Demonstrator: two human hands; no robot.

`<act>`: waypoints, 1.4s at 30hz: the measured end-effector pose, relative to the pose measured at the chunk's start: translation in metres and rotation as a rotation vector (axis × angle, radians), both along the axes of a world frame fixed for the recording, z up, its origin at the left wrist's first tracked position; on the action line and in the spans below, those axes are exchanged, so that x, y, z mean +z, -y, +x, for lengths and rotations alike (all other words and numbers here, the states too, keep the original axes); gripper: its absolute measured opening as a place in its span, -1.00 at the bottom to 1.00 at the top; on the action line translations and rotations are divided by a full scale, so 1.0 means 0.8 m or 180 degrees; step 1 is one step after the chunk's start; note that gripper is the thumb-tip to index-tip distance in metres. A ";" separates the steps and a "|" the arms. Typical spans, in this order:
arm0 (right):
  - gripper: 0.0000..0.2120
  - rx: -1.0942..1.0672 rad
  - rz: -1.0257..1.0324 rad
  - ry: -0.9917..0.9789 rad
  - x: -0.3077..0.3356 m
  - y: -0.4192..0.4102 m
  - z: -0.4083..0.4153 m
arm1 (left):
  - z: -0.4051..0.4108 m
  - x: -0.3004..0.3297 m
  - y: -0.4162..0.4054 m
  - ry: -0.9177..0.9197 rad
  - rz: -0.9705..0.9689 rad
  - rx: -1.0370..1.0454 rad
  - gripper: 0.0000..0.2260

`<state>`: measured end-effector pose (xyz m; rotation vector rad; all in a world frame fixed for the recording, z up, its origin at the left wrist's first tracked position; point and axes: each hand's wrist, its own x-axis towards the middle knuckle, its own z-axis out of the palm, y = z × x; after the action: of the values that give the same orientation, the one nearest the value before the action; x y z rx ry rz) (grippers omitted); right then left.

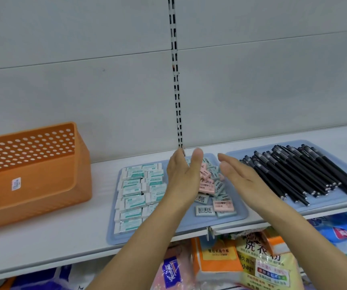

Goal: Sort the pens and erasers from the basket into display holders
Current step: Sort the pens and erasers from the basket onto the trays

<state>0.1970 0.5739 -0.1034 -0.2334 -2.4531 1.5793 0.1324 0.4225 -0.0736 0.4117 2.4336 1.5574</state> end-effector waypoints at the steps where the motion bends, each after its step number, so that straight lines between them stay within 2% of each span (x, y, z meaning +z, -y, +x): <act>1: -0.34 0.0032 -0.0137 0.0182 0.001 0.005 -0.010 | -0.008 -0.002 -0.011 0.0305 0.0004 0.0138 -0.32; 3: -0.33 0.0222 -0.0160 0.0445 -0.001 0.013 -0.024 | -0.019 -0.012 -0.025 0.0860 0.0189 0.0338 -0.26; 6: -0.49 0.0455 -0.0177 0.0388 -0.005 0.013 -0.027 | -0.029 -0.023 -0.026 0.1267 0.0509 0.0329 -0.16; 8: -0.45 0.0274 -0.0248 0.0332 -0.005 0.008 -0.028 | -0.032 -0.027 -0.022 0.1306 0.0498 0.0274 -0.11; 11: -0.33 0.0063 -0.0115 0.0266 -0.003 0.007 -0.040 | -0.033 -0.023 -0.021 0.1129 0.0540 0.0165 -0.19; 14: -0.35 0.0134 0.0158 0.0313 0.000 0.009 -0.064 | -0.042 -0.012 -0.029 0.0769 0.0406 0.0244 -0.27; 18: -0.45 0.0418 0.0566 0.0373 0.004 0.012 -0.079 | -0.047 -0.002 -0.029 0.0943 -0.0051 -0.0011 -0.20; 20: -0.45 0.0387 0.0534 0.0413 0.002 0.009 -0.074 | -0.043 0.002 -0.023 0.0649 -0.0219 -0.0072 -0.24; 24: -0.44 -0.0030 0.0608 0.0360 0.001 -0.004 -0.049 | -0.026 -0.001 0.024 -0.0454 -0.0244 -0.0064 -0.31; 28: -0.56 -0.0342 0.0593 0.0496 0.000 -0.012 -0.019 | -0.013 -0.018 0.116 -0.0850 -0.0486 0.0712 -0.40; 31: -0.60 -0.0424 0.1058 0.0791 0.002 -0.008 -0.011 | -0.018 -0.031 0.169 -0.0402 -0.0944 0.0970 -0.50; 34: -0.59 -0.0510 0.1431 0.1220 0.004 -0.005 -0.016 | -0.026 -0.040 0.193 0.0123 -0.1707 0.0993 -0.33; 38: -0.62 -0.0649 0.1290 0.1538 0.005 -0.006 -0.022 | -0.039 -0.027 0.192 0.0513 -0.1308 0.1050 -0.33; 42: -0.64 -0.0784 0.0866 0.1421 0.004 -0.002 -0.027 | -0.054 -0.014 0.191 0.1236 -0.0610 0.1089 -0.41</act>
<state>0.1752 0.5751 -0.1004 -0.8854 -2.7880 1.1724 0.0892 0.2698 -0.0849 -0.3297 2.3888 1.3425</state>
